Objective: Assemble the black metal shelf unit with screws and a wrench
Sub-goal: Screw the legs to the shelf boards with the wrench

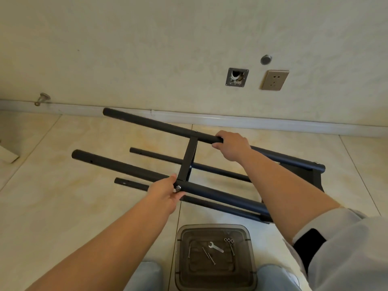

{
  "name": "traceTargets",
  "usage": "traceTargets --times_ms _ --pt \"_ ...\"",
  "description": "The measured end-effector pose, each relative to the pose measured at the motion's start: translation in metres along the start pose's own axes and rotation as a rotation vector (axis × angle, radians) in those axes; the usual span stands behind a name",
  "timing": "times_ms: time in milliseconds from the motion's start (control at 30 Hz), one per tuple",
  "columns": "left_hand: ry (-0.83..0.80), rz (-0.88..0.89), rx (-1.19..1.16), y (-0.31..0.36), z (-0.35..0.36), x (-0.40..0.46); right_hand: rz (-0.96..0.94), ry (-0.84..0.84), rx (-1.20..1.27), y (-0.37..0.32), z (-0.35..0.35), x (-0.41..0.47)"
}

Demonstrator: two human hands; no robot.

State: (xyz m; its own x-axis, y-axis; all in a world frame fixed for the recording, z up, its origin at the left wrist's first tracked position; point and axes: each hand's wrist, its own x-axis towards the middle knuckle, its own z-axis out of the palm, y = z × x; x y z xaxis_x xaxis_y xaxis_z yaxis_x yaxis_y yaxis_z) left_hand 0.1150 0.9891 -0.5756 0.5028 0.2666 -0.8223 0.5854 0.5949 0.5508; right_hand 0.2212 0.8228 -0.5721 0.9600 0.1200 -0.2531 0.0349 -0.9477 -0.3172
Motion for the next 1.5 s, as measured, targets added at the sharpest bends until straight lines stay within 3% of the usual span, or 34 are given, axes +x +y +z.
traceTargets --times_ms 167,600,1000,1500 --pt "-0.004 0.172 0.056 0.022 0.008 -0.011 0.024 0.08 0.188 -0.011 -0.028 -0.008" --pt "-0.047 0.541 0.239 0.032 0.039 -0.043 0.021 0.084 0.629 0.003 -0.084 -0.055" --pt "-0.113 0.863 0.582 0.012 0.065 -0.074 0.121 0.301 0.622 0.031 -0.092 -0.081" --pt "-0.139 0.921 0.807 -0.006 0.067 -0.053 0.223 0.182 0.617 0.058 -0.058 -0.101"
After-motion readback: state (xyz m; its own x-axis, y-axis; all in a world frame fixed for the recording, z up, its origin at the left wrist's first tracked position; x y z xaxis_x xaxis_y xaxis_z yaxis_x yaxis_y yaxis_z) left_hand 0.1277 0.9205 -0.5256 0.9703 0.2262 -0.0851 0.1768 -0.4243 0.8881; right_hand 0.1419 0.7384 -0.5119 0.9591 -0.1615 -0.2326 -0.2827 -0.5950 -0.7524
